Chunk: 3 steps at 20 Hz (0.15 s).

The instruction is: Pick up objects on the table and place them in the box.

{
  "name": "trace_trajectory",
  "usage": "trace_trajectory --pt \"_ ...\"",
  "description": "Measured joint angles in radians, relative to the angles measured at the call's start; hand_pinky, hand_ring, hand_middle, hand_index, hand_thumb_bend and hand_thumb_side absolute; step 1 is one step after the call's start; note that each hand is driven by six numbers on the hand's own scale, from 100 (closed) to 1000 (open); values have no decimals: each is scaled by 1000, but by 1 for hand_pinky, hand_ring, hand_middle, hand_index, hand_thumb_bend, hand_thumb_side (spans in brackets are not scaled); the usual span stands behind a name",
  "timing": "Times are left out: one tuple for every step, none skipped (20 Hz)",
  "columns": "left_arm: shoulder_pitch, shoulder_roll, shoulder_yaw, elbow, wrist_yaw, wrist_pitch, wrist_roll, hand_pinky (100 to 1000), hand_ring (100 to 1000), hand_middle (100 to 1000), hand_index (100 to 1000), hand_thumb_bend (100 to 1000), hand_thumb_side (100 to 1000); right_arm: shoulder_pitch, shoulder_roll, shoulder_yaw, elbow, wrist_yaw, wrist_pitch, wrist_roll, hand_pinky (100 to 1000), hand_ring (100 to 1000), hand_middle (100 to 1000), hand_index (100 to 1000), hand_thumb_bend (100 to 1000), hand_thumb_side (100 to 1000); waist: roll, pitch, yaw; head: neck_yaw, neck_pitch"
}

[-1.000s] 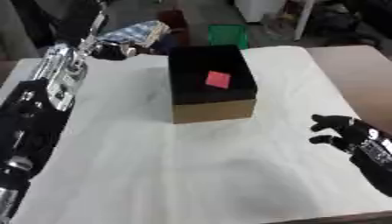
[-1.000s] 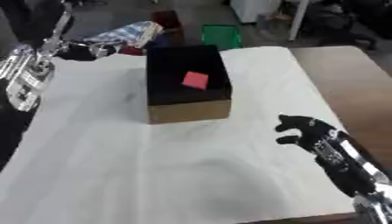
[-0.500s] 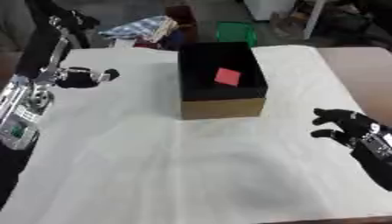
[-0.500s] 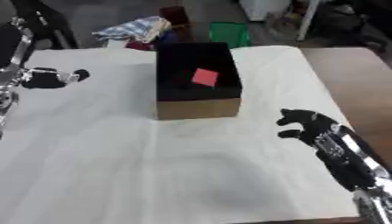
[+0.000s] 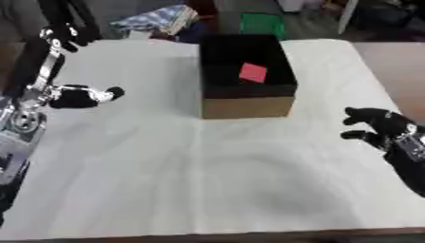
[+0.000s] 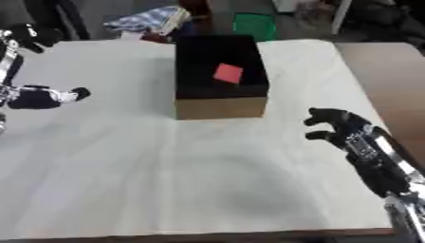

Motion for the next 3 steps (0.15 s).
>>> trace_trajectory --pt "7 0 2 -2 18 -1 -9 655 683 630 768 807 100 0 1 0 0 0 0 -1 775 1000 713 827 100 758 0 0 0 0 0" --pt "13 0 5 -3 36 -3 -16 655 683 630 768 806 100 0 1 0 0 0 0 -2 775 1000 713 827 100 758 0 0 1 0 1" --pt "18 1 7 -3 52 -5 -23 655 683 630 768 807 100 0 2 0 0 0 0 -2 775 1000 713 827 100 758 0 0 2 0 1"
